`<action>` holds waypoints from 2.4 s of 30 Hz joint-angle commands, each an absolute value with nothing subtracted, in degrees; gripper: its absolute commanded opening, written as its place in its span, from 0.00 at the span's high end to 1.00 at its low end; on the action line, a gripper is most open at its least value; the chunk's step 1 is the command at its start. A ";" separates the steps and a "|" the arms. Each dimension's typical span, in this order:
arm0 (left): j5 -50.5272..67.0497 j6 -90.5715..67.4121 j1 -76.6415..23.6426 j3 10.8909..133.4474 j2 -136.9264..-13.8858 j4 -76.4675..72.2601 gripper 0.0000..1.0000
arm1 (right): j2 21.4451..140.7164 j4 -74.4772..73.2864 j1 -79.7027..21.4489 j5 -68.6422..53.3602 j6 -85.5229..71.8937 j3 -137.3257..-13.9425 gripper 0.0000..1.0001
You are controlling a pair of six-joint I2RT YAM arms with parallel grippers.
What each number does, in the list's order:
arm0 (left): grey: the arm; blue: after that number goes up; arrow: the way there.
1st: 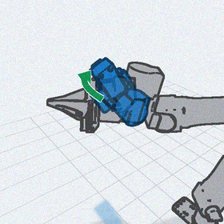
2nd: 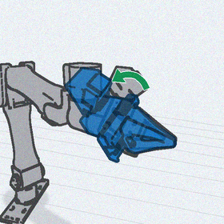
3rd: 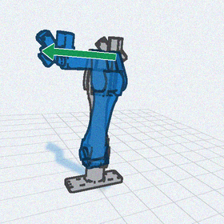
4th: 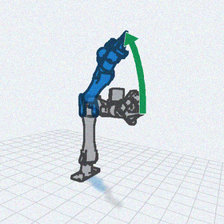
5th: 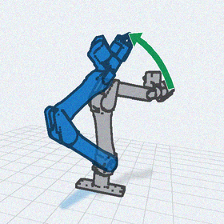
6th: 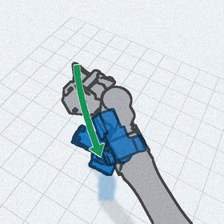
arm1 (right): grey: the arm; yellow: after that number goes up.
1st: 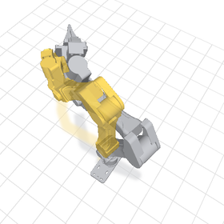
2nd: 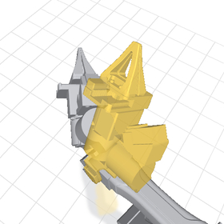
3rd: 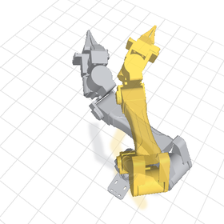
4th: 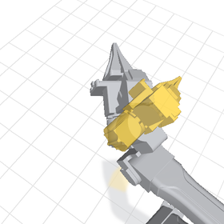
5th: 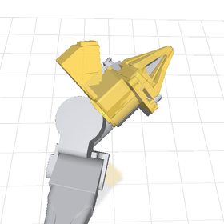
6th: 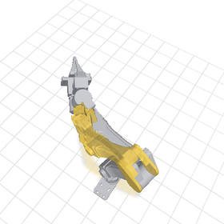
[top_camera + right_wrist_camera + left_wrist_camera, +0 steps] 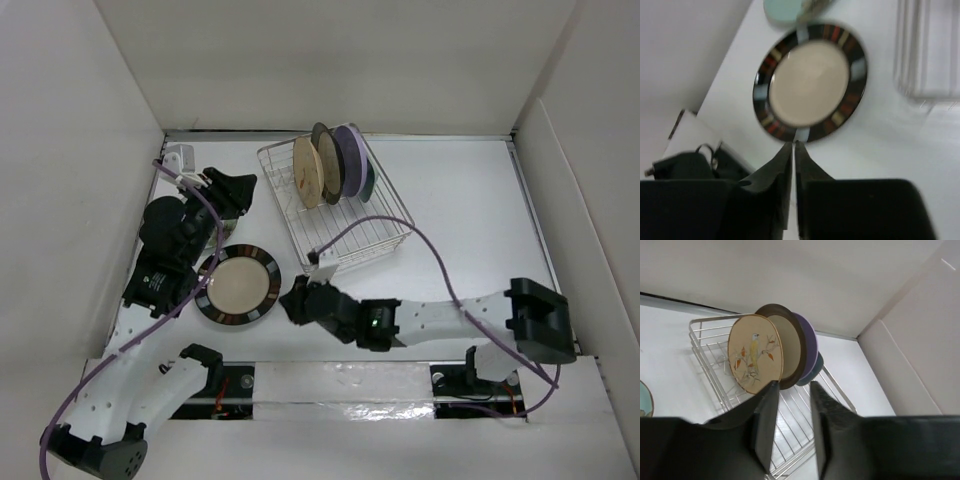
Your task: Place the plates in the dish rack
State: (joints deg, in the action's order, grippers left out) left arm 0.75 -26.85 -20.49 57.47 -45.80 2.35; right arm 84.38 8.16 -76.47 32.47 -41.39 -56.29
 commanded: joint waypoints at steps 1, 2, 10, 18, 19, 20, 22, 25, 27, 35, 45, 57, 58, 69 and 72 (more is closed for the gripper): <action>5.17 -26.63 -20.39 56.43 -44.83 -1.05 0.69 | 89.10 11.25 -82.34 38.93 -60.96 -55.28 0.81; 5.62 -26.46 -20.39 56.77 -44.65 -0.97 0.68 | 90.86 11.34 -83.40 39.20 -67.35 -55.37 0.61; 7.47 -26.63 -22.94 56.69 -42.81 -2.02 0.62 | 107.04 13.79 -83.85 36.39 -87.96 -58.71 0.22; 8.08 -25.75 -26.54 55.81 -40.96 -2.63 0.61 | 116.88 13.63 -82.79 42.01 -96.67 -66.61 0.33; 8.09 -25.75 -26.54 55.64 -40.52 -2.55 0.61 | 117.68 12.84 -82.79 42.19 -97.90 -67.32 0.34; 8.09 -25.75 -27.15 55.55 -40.26 -2.46 0.61 | 118.47 12.66 -82.79 42.71 -100.69 -67.93 0.37; 7.21 -25.67 -28.65 55.98 -39.56 -1.85 0.62 | 120.40 12.48 -82.01 42.98 -103.96 -67.77 0.41; 6.24 -25.14 -29.97 57.04 -38.94 -0.97 0.62 | 121.81 11.17 -81.47 44.03 -108.44 -66.89 0.46; 6.24 -25.14 -30.59 57.22 -38.85 -0.88 0.62 | 122.17 12.46 -80.77 43.95 -112.05 -64.97 0.49; 7.12 -25.40 -31.11 57.13 -39.37 -1.05 0.63 | 125.68 15.90 -77.70 42.72 -114.44 -63.46 0.55; 5.45 -24.96 -31.11 56.60 -39.64 -0.97 0.64 | 127.71 26.97 -76.29 39.64 -109.51 -60.22 0.98; 2.73 -23.91 -31.11 58.26 -39.73 -0.19 0.62 | 102.33 18.38 -87.71 52.20 -84.24 -52.55 1.00; 1.59 -23.56 -31.11 59.66 -39.90 1.22 0.61 | 101.00 16.19 -88.24 53.16 -80.89 -53.69 1.00; 0.53 -24.00 -31.11 68.99 -34.02 3.87 0.35 | 83.33 23.19 -84.39 56.44 -42.49 -60.03 1.00; -2.55 -23.64 -31.11 69.43 -32.52 3.61 0.34 | 79.90 26.62 -78.59 51.60 -34.85 -61.52 1.00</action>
